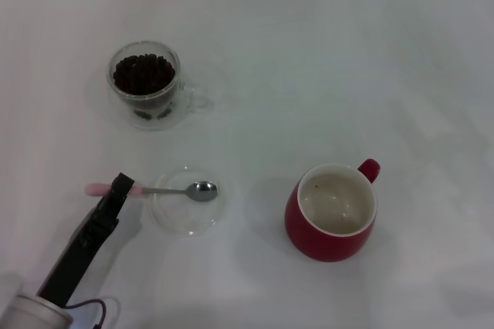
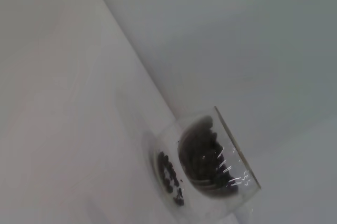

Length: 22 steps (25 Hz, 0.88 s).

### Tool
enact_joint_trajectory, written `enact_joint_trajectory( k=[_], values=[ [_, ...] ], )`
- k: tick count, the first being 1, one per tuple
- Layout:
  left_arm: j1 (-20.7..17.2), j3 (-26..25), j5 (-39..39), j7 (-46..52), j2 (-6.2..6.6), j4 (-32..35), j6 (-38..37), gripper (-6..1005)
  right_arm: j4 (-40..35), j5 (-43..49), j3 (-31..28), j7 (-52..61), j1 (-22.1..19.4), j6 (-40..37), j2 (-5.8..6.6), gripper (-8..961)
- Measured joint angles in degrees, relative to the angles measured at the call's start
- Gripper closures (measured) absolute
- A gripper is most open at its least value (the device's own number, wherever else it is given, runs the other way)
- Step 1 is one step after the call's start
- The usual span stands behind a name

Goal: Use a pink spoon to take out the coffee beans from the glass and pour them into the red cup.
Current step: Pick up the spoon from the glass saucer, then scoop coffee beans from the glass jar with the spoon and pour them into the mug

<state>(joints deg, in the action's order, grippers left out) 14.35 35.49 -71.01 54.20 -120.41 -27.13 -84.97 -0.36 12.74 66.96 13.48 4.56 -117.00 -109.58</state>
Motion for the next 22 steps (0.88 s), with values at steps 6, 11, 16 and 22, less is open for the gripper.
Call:
enact_joint_trajectory(
  k=[6,11,16,22],
  values=[
    [-0.16,0.45,-0.17,-0.54,0.58,0.61,-2.84,875,-0.39,0.23,0.00,-0.44,0.09,0.65,-0.95,194],
    [-0.88,3.71,-0.07,-0.69,1.20,3.44,-8.76,875,-0.46,0.18,0.00,-1.47,0.52,0.57,-1.94,194],
    [-3.72,5.58,-0.33,2.77,1.45,12.60,-13.60,874,-0.77,0.17,0.00,-2.74,0.93,0.62,-3.15,193],
    [-4.59,9.33,-0.66,14.36,2.25,30.81,-13.96,874,-1.06,0.14,0.02,-5.17,1.66,0.75,-5.48,193]
  ],
)
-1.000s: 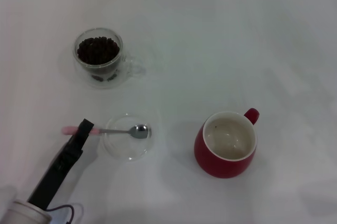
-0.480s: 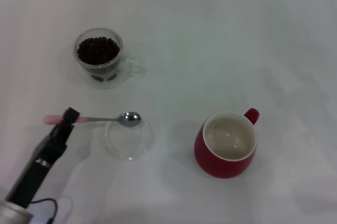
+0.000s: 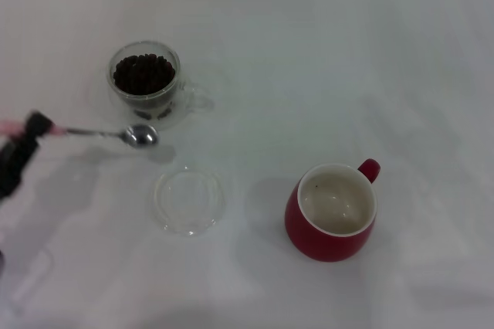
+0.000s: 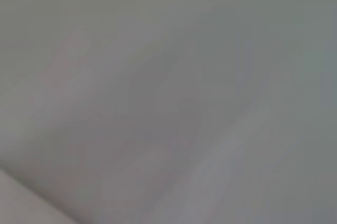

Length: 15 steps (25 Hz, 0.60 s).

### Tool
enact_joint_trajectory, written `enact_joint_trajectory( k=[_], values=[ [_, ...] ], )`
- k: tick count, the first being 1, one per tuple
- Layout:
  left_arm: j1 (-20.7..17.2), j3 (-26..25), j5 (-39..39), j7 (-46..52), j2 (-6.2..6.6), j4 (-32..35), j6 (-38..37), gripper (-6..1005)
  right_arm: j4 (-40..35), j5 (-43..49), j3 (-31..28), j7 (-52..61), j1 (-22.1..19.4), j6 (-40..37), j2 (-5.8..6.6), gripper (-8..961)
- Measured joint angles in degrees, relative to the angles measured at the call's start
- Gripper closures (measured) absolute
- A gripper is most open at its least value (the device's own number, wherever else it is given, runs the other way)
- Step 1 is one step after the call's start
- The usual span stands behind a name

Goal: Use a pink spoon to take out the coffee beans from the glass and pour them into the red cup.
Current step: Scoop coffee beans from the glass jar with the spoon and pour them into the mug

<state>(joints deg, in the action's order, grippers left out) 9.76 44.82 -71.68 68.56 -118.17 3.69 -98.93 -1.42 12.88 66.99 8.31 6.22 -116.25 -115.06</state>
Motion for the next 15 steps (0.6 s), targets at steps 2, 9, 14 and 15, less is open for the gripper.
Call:
enact_joint_trajectory(
  k=[2,9,14,15],
  values=[
    [0.03,0.34,-0.42,3.83,0.82,5.48,0.31,875,0.01,0.20,0.16,-0.34,0.32,-0.02,-0.25,193],
    [3.33,0.01,-5.50,19.94,5.18,19.74,5.14,874,0.50,0.60,0.78,0.08,1.55,-0.51,-0.77,194],
    [6.82,-0.02,-8.92,27.27,7.62,24.09,7.81,875,0.57,0.66,2.43,0.15,2.74,-0.24,-0.84,194],
    [9.39,-0.02,-11.80,31.39,9.07,24.97,9.72,875,0.57,0.66,2.80,0.17,2.90,-0.13,-0.85,194]
  ],
)
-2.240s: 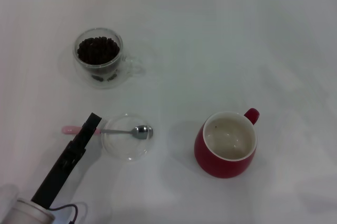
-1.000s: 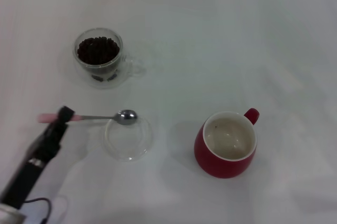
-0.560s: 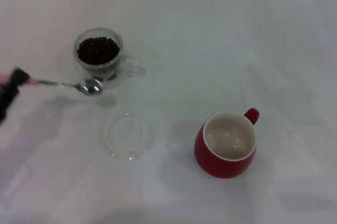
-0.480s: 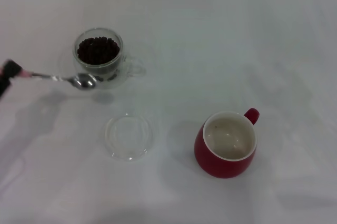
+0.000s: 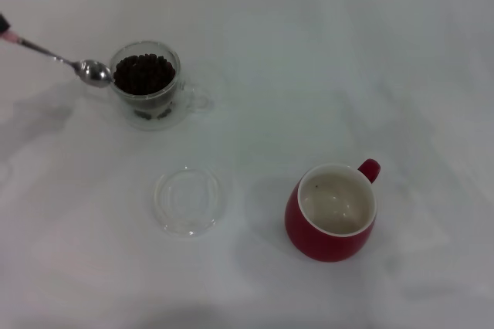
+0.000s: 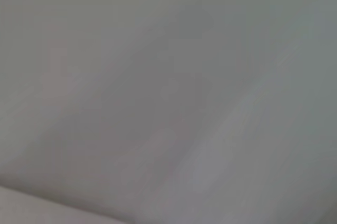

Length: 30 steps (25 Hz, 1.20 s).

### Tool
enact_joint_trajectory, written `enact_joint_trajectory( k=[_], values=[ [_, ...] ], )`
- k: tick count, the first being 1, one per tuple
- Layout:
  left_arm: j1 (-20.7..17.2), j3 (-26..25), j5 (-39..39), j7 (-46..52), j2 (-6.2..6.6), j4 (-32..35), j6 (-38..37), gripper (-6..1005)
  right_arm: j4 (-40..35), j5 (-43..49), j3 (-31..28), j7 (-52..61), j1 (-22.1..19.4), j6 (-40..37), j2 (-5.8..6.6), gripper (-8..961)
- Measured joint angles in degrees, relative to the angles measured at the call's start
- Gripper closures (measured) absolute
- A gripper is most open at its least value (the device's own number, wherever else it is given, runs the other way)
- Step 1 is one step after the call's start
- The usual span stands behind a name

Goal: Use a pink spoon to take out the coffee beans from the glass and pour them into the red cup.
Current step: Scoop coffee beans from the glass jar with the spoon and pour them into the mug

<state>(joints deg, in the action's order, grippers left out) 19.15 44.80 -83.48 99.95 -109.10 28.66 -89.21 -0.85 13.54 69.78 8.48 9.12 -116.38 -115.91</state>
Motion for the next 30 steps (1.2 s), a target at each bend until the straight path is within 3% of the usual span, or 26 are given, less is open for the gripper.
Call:
enact_joint_trajectory(
  k=[4,8,12,13,17,30],
  values=[
    [3.64,0.15,-4.14,4.25,0.89,0.42,2.78,875,0.07,0.00,1.59,0.02,0.33,0.36,-0.07,194],
    [6.96,0.20,-8.79,7.01,0.80,0.65,6.48,876,0.35,-0.01,3.25,0.10,0.30,0.64,-0.12,193],
    [10.61,0.22,-13.01,8.83,0.09,0.70,10.78,875,0.68,-0.01,4.46,0.25,0.29,1.01,-0.11,193],
    [13.02,0.23,-15.72,9.93,-0.41,0.71,14.21,875,0.68,-0.01,4.87,0.37,0.31,1.13,-0.10,193],
    [15.39,0.22,-18.43,10.45,-1.11,0.39,19.69,876,0.65,-0.01,6.04,0.72,0.49,3.24,-0.04,193],
    [17.41,0.24,-22.21,12.75,-5.01,-0.01,23.48,874,0.68,-0.01,6.57,0.82,0.39,4.16,0.18,194]
  ],
)
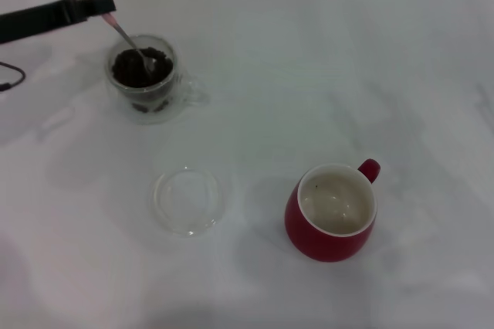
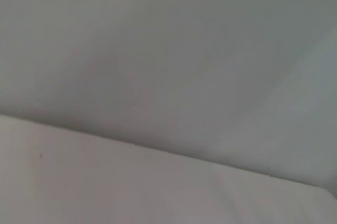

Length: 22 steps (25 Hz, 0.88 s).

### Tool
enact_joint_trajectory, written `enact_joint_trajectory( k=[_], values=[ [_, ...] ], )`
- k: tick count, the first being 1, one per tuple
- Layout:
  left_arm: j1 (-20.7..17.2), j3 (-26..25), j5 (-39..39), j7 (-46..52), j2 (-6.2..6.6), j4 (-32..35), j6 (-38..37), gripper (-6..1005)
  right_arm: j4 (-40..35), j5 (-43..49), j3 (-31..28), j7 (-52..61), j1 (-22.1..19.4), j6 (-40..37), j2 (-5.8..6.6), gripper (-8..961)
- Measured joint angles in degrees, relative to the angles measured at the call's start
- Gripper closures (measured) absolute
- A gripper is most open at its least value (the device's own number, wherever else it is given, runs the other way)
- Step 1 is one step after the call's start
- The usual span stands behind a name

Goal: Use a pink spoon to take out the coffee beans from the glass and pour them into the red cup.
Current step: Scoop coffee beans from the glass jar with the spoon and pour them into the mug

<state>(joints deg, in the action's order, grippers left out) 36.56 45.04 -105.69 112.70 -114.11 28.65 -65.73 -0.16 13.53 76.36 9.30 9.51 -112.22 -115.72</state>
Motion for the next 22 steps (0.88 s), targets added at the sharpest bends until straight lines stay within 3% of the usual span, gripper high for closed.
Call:
enact_joint_trajectory(
  k=[9,13,15,22],
  values=[
    [-4.49,-0.44,1.67,3.95,-2.26,0.10,-0.12,875,-0.50,0.00,0.10,0.02,0.37,0.15,0.23,193],
    [-6.40,-0.51,4.08,4.49,-2.68,0.05,-0.34,874,-0.53,0.00,0.11,0.02,0.51,0.30,0.44,194],
    [-9.47,-0.58,9.10,4.69,-3.33,0.03,-0.67,874,-0.54,0.00,0.11,0.02,0.58,0.52,0.58,195],
    [-13.59,-0.57,16.21,3.68,-4.11,-0.03,-1.83,875,-0.54,0.00,0.11,0.02,0.78,0.99,1.07,197]
  ],
)
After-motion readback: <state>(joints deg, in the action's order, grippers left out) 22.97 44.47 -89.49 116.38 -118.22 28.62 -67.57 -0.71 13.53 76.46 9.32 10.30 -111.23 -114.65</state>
